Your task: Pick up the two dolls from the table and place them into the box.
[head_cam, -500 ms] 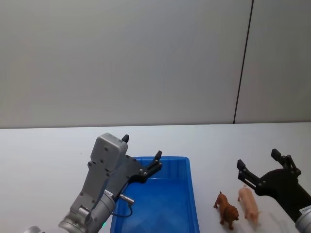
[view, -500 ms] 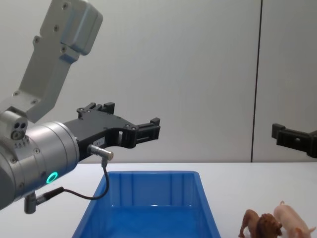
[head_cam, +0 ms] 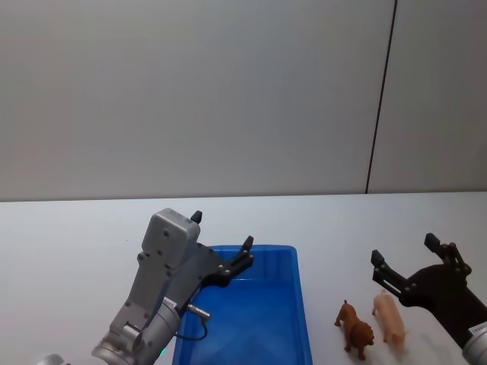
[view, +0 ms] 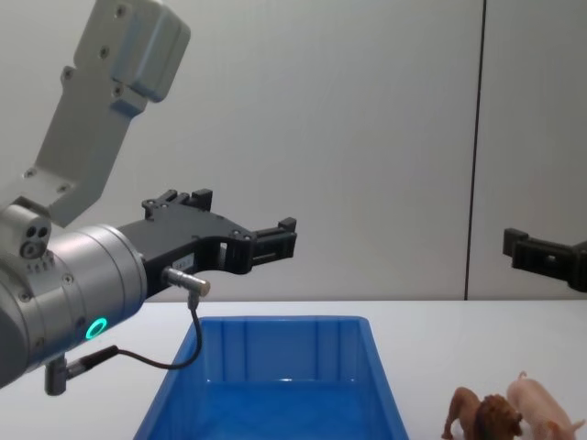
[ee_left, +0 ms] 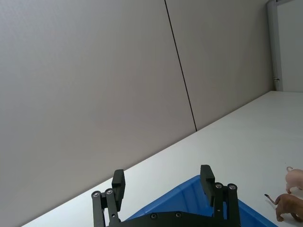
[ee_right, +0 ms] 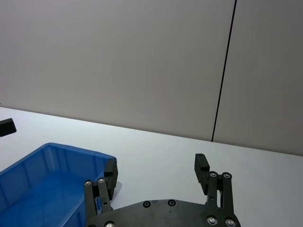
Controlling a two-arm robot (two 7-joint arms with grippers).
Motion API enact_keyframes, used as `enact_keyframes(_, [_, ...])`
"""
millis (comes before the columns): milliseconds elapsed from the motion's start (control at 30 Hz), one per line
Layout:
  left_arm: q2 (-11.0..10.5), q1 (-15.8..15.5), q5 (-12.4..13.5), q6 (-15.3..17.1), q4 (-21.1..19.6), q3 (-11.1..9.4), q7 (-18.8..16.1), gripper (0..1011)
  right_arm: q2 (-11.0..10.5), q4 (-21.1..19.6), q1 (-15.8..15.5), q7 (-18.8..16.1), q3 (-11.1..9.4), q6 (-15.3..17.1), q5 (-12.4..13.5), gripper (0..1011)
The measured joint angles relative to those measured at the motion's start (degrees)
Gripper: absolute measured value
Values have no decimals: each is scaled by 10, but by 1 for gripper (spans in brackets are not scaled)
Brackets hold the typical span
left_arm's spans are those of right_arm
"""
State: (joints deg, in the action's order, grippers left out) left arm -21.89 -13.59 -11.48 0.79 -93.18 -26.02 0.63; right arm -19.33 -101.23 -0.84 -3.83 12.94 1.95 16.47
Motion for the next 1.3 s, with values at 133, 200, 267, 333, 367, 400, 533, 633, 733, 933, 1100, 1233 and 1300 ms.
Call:
enact_keyframes(133, [0,0,0,0,0,0,0,1001,0,0,0,0,0,0,0,1001])
enact_keyframes(200, [0,0,0,0,0,0,0,1001,0,0,0,0,0,0,0,1001])
enact_keyframes(267, [0,0,0,0,0,0,0,1001,-1,0,0,-1,0,0,0,1001])
enact_keyframes(333, [0,0,0,0,0,0,0,1001,-3,2,0,-3,-2,0,0,1001])
enact_keyframes(367, [0,0,0,0,0,0,0,1001,-3,2,0,-3,-2,0,0,1001])
enact_keyframes(400, [0,0,0,0,0,0,0,1001,-4,3,0,-6,-3,0,0,1001])
enact_keyframes(533, [0,0,0,0,0,0,0,1001,-11,6,-1,-14,-8,1,1,1001])
enact_keyframes(633, [0,0,0,0,0,0,0,1001,-21,10,-4,-23,-14,6,3,1001])
enact_keyframes(733, [0,0,0,0,0,0,0,1001,-26,11,-7,-28,-17,12,5,1001])
enact_keyframes(933, [0,0,0,0,0,0,0,1001,-41,15,-18,-43,-24,28,9,1001])
enact_keyframes(1100, [0,0,0,0,0,0,0,1001,-50,20,-25,-54,-28,44,13,1001])
enact_keyframes(1233, [0,0,0,0,0,0,0,1001,-52,26,-27,-61,-28,56,16,1001])
enact_keyframes(1300, [0,0,0,0,0,0,0,1001,-52,31,-27,-63,-28,63,17,1001])
